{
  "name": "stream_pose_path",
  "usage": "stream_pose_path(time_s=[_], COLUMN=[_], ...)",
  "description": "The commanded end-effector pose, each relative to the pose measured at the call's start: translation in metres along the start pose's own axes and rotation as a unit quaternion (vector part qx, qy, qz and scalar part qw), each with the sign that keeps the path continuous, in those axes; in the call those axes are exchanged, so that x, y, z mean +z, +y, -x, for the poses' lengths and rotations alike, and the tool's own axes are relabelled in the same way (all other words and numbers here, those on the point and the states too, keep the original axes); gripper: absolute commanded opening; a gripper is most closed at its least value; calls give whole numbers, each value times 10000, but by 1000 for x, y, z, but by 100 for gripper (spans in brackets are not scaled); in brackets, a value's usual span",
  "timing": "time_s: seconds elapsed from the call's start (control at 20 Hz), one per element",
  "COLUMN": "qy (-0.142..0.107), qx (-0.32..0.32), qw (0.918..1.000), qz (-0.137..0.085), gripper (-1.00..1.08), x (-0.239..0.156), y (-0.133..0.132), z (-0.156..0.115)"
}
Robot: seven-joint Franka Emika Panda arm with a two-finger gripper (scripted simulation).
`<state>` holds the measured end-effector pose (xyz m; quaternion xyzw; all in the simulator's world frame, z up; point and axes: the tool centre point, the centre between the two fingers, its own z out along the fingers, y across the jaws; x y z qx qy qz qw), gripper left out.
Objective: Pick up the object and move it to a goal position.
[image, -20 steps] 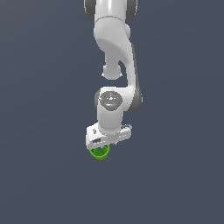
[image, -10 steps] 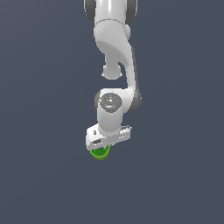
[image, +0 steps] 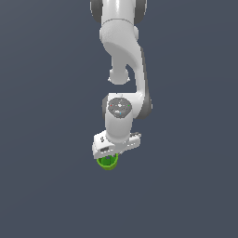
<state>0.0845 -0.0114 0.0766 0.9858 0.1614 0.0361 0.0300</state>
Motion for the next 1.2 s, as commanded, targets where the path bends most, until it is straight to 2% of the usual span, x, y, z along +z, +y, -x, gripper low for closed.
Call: stream_pose_path(time_s=[0.0,0.25,0.75,0.95,1.15], qy=[18,18,19,19,19], qx=[-7,-7,-9,-9,-9], qw=[10000,10000,10000,10000,10000], qz=[3,3,6,6,6], gripper=[-100,-100,-100,-100,-100], x=[-8,-34,-105,-122,-128], y=[-8,-38,-121,-140,-146], z=[-2,-4,-13,-16,-17])
